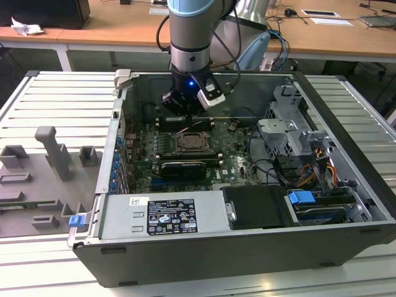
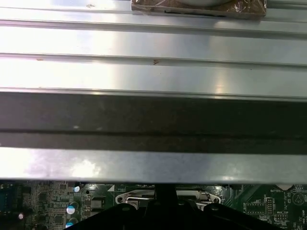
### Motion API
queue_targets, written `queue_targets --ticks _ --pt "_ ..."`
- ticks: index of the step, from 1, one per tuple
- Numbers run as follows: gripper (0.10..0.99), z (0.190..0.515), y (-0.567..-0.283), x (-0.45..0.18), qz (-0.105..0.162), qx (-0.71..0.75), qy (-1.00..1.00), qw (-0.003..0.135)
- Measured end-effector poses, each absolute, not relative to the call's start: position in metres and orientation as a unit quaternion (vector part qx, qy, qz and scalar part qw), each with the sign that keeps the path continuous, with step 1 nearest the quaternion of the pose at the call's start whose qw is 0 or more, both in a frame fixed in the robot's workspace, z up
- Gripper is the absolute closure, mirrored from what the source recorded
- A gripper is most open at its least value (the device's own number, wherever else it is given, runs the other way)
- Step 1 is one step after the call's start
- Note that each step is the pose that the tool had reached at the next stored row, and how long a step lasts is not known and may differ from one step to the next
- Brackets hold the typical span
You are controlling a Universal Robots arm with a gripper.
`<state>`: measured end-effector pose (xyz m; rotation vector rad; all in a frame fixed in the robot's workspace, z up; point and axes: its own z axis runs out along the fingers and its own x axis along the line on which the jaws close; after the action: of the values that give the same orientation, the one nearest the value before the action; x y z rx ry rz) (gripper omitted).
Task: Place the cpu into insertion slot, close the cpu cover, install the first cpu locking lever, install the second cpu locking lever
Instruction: 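Install the first cpu locking lever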
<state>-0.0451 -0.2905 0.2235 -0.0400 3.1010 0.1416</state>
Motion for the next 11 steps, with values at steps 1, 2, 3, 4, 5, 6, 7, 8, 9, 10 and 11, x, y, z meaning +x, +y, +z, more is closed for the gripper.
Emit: queue_targets --ticks 1,2,3,4,5,6,7,8,9,10,11 --pt "0.980 0.223 -0.290 -0.044 0.046 -0.013 0.999 0.018" --pt "0.980 0.223 -0.290 -0.042 0.046 -0.013 0.999 0.019" --pt "0.980 0.222 -0.289 -0.040 0.046 -0.013 0.999 0.019" --pt "0.980 0.220 -0.287 -0.038 0.046 -0.013 0.999 0.019" --pt "0.980 0.219 -0.286 -0.036 0.046 -0.013 0.999 0.019" --pt "0.980 0.218 -0.286 -0.036 0.046 -0.013 0.999 0.019" --pt "0.980 0.217 -0.285 -0.034 0.046 -0.013 0.999 0.019" --pt "0.980 0.215 -0.285 -0.032 0.046 -0.013 0.999 0.019" --pt "0.980 0.214 -0.285 -0.031 0.046 -0.014 0.999 0.019" --pt "0.980 0.214 -0.285 -0.031 0.046 -0.016 0.999 0.018" --pt "0.980 0.213 -0.285 -0.030 0.046 -0.021 0.999 0.018"
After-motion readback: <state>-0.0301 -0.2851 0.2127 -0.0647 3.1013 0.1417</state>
